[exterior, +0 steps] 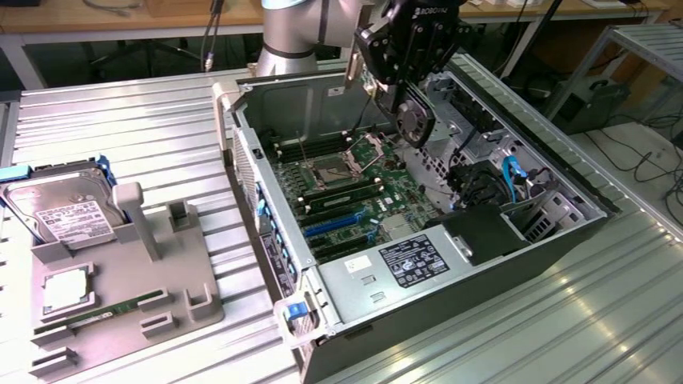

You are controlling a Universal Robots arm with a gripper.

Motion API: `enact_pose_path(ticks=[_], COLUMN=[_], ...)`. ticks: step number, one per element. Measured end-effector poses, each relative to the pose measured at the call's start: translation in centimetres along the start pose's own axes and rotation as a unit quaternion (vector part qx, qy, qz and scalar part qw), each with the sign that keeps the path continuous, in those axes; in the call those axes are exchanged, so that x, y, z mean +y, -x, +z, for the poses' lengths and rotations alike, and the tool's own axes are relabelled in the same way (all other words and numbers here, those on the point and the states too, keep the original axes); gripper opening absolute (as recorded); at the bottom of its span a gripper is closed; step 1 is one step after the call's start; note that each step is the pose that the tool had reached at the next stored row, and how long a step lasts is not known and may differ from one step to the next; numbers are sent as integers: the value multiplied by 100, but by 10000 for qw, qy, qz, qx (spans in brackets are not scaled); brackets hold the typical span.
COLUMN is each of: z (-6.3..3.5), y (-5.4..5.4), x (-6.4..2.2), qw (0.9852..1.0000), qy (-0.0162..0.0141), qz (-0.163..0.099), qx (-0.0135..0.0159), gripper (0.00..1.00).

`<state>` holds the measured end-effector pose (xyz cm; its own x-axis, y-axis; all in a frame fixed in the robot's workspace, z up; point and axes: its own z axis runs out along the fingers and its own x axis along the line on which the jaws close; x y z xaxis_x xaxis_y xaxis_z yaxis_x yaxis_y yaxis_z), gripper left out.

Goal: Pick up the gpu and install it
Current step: 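Insert the gpu into the slot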

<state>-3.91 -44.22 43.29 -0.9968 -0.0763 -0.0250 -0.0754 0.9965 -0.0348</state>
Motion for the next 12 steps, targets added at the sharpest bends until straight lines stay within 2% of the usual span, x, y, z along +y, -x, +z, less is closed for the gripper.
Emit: enact_pose_path(ticks=[5,12], z=[0,0], y=[0,0], x=[0,0], qw=[9993,9979], qy=[9,16], qz=[-361,-655], qx=[-13,-23], gripper=[27,27])
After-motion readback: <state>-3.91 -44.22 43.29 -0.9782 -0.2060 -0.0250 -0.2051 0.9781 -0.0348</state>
